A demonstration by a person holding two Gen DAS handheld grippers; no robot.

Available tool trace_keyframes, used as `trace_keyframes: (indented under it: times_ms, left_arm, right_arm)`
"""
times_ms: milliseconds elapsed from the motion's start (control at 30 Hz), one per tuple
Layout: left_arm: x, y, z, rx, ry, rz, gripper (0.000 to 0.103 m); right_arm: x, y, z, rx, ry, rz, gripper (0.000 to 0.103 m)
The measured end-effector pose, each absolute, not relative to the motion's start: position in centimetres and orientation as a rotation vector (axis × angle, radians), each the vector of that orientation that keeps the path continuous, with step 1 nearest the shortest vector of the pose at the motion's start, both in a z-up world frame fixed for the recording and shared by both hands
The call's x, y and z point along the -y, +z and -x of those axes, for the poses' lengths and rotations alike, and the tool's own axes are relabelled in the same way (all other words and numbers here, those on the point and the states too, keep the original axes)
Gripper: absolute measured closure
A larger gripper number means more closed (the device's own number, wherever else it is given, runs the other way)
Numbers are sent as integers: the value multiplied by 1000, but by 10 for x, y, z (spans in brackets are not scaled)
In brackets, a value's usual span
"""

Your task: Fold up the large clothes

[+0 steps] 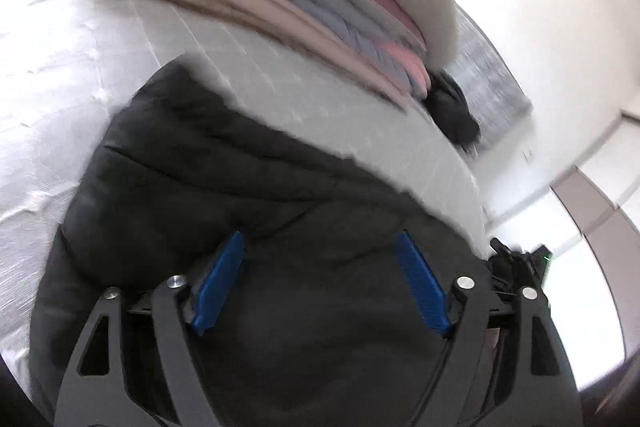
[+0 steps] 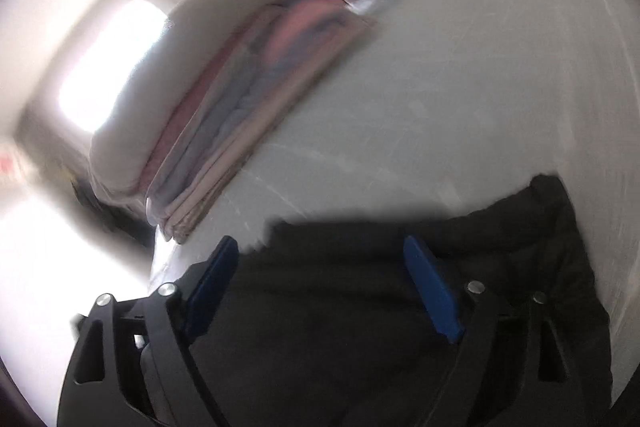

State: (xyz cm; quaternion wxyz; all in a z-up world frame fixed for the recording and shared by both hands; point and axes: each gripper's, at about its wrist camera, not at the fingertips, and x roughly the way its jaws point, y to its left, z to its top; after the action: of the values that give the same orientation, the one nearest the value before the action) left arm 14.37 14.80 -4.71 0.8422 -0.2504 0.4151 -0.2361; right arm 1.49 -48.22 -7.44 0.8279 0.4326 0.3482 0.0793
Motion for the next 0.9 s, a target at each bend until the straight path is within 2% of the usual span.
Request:
trace_keyframes:
  times_ms: [133,233,333,400,500,567,633,767,900]
  left_arm:
    - [-141,-47,-143,-894,-458,472,35]
    - [-151,-21,-128,-821,-409,505,34]
    - [-155,0,-118,-741,-331,392,25]
    - [-161,-5,-122,-759,-296,380,24]
    - [-173,-33,-140,-845,-236,414,24]
    - [-167,-45,-145,-856,-242,357,24]
    - [-158,-53,-147,-862,-248,297,24]
    - [-164,-51,-140,-878,-226,290,24]
    - [-167,-23,-118,-835,-205,321,24]
  right_arm:
    - [485,-69,-6,-762,169,-898,33]
    - [482,-42,9,-710,148,-869,30]
    - [460,-2,37,-691,92,-655,21]
    - [451,6,48,-714,51,-530,18]
    - [448,-8,38,-812,-35,-432,18]
    - [454,-48,17,-952,-73,-450,18]
    - [456,-71,5,-979,-55,-495,16]
    - [448,-62,-5,-1029,-73,-457,15]
    - [442,-14,42,-889,-52,-460,15]
